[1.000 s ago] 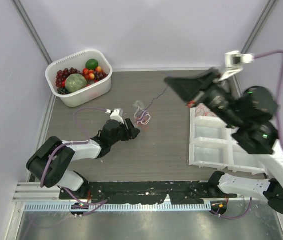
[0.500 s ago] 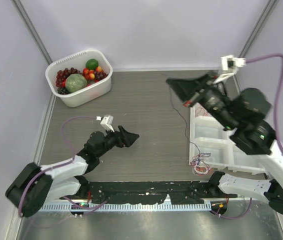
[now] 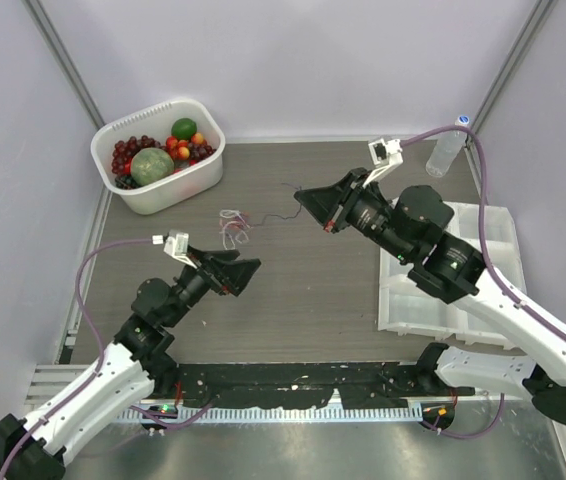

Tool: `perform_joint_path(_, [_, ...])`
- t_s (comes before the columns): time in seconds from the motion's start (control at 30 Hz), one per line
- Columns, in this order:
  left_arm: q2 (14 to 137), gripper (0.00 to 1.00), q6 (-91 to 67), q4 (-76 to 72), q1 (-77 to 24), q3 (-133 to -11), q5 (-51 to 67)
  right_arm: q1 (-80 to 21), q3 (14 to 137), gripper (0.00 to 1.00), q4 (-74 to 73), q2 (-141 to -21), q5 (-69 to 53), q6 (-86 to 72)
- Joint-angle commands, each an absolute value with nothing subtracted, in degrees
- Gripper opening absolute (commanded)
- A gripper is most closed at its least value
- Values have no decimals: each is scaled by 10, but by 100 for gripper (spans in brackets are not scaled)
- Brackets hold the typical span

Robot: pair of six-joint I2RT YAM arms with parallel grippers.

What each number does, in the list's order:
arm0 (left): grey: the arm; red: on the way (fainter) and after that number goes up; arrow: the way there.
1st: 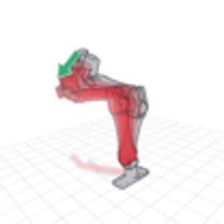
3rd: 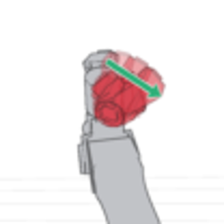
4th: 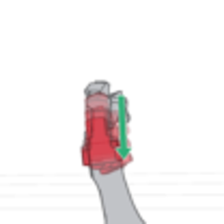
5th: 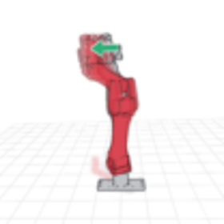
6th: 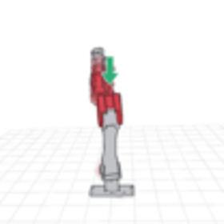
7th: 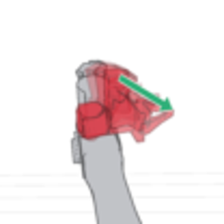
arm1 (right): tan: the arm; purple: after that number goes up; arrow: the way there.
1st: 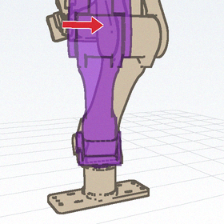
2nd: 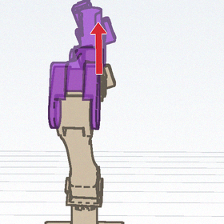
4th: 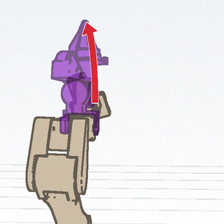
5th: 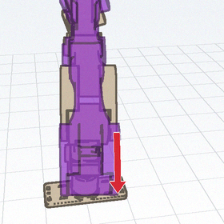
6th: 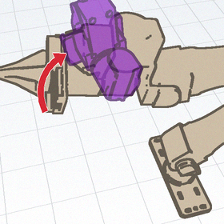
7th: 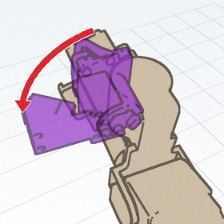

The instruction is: Untangle the cables

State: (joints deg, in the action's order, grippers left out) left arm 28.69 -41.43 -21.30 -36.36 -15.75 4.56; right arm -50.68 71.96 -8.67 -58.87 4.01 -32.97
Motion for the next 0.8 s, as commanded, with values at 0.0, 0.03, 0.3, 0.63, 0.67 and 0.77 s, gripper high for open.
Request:
perform_joint_path(0.0, [332,95,-382,-162,-361,-184,18,-510,706,1,-4,-608,16,-364])
perform_joint_path(0.03, [341,92,-369,-165,-361,-188,17,-509,709,1,-4,-613,13,-366])
perform_joint_path(0.3, [392,86,-339,-234,-362,-190,17,-509,733,1,25,-666,16,-390])
perform_joint_path(0.63, [458,96,-395,-449,-361,-186,185,-510,711,1,23,-678,10,-413])
perform_joint_path(0.67, [472,96,-397,-460,-362,-199,202,-509,711,1,25,-678,9,-414])
perform_joint_path(0.77, [504,98,-408,-475,-362,-230,234,-509,714,1,25,-679,9,-416])
